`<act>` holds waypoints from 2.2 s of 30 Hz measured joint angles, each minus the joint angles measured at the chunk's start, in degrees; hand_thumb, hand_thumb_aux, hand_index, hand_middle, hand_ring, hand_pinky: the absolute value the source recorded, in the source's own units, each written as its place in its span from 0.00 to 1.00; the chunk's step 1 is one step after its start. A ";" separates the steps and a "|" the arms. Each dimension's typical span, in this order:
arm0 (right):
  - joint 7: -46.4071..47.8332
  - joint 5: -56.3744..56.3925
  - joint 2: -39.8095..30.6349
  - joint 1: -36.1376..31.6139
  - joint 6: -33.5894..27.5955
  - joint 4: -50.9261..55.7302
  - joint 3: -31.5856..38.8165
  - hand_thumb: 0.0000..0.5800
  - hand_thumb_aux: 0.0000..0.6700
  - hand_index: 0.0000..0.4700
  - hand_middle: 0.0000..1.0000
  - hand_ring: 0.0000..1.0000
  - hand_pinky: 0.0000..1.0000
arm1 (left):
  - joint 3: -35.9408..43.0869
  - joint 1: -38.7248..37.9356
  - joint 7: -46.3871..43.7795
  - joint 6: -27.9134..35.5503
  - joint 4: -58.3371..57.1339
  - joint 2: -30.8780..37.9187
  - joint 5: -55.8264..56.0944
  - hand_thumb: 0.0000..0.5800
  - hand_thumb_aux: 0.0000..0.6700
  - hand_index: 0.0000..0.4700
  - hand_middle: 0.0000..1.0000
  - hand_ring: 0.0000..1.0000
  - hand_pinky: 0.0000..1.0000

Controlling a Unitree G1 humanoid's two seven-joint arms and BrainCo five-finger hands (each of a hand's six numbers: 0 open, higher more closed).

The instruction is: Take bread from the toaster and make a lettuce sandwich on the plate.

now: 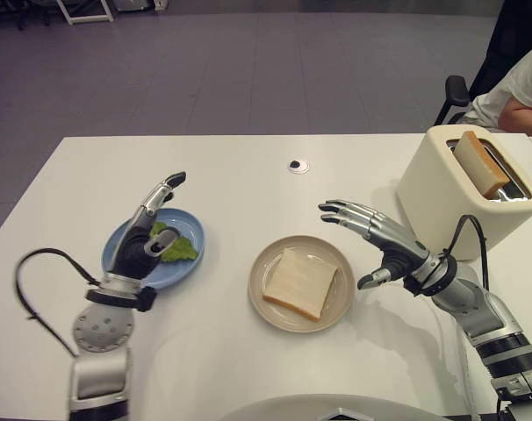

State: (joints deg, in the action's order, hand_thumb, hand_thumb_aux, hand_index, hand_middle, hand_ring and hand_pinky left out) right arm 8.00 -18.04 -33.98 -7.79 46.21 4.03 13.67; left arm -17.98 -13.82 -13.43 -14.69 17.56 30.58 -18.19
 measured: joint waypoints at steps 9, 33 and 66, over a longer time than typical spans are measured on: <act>1.80 0.07 2.59 1.30 -0.77 1.26 -0.11 0.00 0.00 0.00 0.00 0.00 0.00 | 2.36 -0.74 7.93 1.03 -20.93 14.24 -21.67 1.00 1.00 1.00 0.00 0.00 0.00; 5.90 1.91 3.71 2.10 -0.32 2.74 -0.69 0.00 0.00 0.00 0.00 0.00 0.00 | 14.67 5.95 20.46 3.63 -31.46 17.88 -28.93 0.30 0.16 0.16 0.00 0.00 0.00; 6.03 1.72 4.74 2.04 0.25 3.16 -2.37 0.00 0.00 0.00 0.00 0.00 0.00 | 11.66 6.92 33.67 3.08 -25.23 21.31 -28.26 1.00 1.00 1.00 0.00 0.00 0.00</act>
State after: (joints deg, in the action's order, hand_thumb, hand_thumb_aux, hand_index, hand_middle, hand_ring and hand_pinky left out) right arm 14.03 -16.32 -29.25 -5.75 46.46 7.18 11.30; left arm -6.32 -6.90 20.24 -11.61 -7.67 51.89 -46.45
